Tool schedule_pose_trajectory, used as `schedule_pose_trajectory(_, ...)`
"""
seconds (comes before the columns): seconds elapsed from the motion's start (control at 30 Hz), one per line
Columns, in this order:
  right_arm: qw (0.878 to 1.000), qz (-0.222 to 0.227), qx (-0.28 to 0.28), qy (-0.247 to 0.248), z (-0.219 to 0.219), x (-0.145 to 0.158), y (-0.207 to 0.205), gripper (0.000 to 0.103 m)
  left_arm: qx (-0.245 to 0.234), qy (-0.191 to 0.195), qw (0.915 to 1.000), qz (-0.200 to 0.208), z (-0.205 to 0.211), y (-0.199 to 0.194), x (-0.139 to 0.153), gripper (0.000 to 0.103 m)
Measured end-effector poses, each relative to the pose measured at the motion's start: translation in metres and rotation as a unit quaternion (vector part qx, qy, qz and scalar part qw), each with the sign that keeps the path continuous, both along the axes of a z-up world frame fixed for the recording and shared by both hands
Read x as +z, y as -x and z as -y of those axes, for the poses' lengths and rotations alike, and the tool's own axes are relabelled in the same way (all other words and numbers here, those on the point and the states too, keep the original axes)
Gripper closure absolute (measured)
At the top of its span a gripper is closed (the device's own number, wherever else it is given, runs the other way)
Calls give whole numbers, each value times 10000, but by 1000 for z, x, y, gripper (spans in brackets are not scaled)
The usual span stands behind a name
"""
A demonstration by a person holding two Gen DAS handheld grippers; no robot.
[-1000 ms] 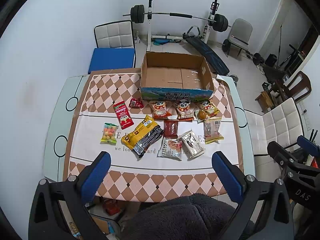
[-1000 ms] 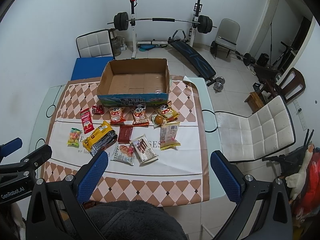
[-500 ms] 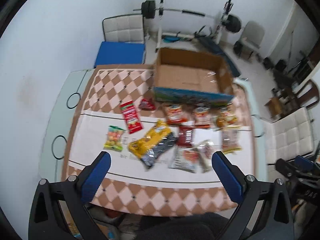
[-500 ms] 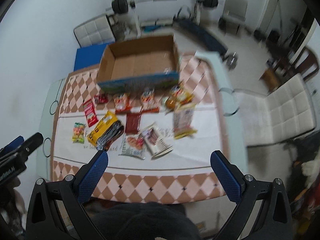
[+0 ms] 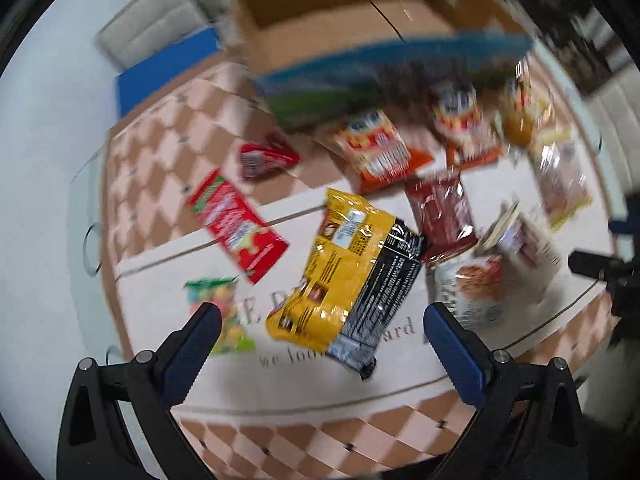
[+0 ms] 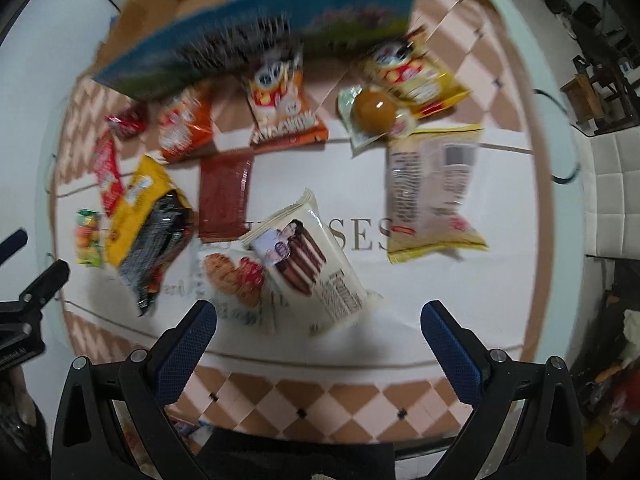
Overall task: Organize snacks
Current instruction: 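Grasp the yellow-black noodle pack with the left tool while the right tool grasps the white Franzzi pack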
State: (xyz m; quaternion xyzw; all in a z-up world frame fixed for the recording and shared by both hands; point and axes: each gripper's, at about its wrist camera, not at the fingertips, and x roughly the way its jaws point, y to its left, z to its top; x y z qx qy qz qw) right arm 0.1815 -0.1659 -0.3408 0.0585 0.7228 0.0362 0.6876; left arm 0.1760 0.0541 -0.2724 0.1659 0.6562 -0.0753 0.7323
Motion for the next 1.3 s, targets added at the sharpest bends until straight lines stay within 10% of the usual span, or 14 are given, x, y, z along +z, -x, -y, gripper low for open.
schedule_pose_trajectory(0.43,9955,-807,494,-12,-36,-90,-7,0,-734,-48,9901,-1193,11,-31,-117,2)
schedule_pose_trajectory(0.63,9960,-821,342,79,-30,-103,-7,25,700,444,9908,-1068,-32,-39,-117,11)
schedule_pose_trajectory(0.83,9927,-989,-647,-244,1,-113,-7,29,2464,880,9575,-1212,-97,-39,-129,11)
schedule_pose_trajectory(1.07,9834,-1267,-1130,-647,24,-126,0,28,1566,532,9785,-1233,-98,-18,-141,11)
schedule_pose_trajectory(1.3,9864,-1177,-1109,-276,16,-135,2,29,1752,663,9752,-1175,-117,-2,-169,12)
